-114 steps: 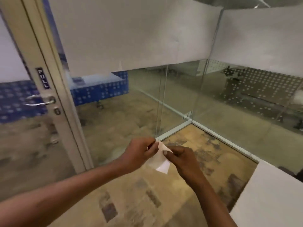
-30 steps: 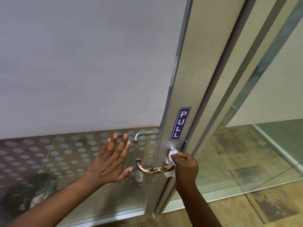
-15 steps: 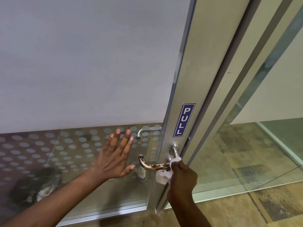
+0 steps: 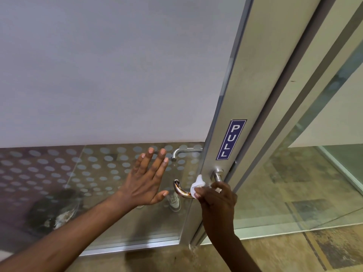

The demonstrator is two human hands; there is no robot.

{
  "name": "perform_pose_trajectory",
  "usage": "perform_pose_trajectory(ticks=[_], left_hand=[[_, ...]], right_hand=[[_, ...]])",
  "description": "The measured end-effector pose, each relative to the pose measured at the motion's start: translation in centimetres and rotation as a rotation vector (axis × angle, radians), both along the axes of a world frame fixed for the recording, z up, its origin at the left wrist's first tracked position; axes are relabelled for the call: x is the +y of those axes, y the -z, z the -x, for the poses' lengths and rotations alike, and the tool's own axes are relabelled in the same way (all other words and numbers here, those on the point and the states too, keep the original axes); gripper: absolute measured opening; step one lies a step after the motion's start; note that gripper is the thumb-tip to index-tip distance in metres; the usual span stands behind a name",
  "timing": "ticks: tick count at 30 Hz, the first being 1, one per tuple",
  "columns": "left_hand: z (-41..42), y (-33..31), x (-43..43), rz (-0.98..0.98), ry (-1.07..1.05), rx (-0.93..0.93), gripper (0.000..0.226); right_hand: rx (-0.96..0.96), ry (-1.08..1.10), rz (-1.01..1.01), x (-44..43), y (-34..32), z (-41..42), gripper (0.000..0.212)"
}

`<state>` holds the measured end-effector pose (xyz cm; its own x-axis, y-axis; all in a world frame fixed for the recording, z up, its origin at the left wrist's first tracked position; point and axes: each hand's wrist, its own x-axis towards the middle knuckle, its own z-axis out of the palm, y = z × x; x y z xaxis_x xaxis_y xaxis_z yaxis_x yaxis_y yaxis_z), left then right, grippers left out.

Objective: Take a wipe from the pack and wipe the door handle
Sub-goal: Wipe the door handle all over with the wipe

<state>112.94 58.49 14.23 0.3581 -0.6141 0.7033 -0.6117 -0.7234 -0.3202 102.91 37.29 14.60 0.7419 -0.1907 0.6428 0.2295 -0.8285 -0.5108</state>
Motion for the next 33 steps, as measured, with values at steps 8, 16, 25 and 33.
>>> perform_pose_trajectory(ticks=[8, 16, 25, 33], left_hand=[[-0.1, 0.1, -0.1, 0.021, 0.011, 0.004, 0.078], [0.0, 0.1, 0.0, 0.026, 0.017, 0.03, 0.078], [0.3, -0.4, 0.5, 0.079, 0.118, 0.209, 0.081], [0.6, -0.5, 0.8, 0.283, 0.291, 0.473, 0.081]], right_hand=[[-0.087, -0.284, 0.326, -2.2, 2.4, -1.5, 0.019], [-0.029, -0.18, 0.409, 3.6, 1.9, -1.4, 0.016], [0.311, 0.07, 0.524, 8.8, -2.1, -3.6, 0.023], [0.583, -0.338, 0.825, 6.9, -3.8, -3.3, 0.038]])
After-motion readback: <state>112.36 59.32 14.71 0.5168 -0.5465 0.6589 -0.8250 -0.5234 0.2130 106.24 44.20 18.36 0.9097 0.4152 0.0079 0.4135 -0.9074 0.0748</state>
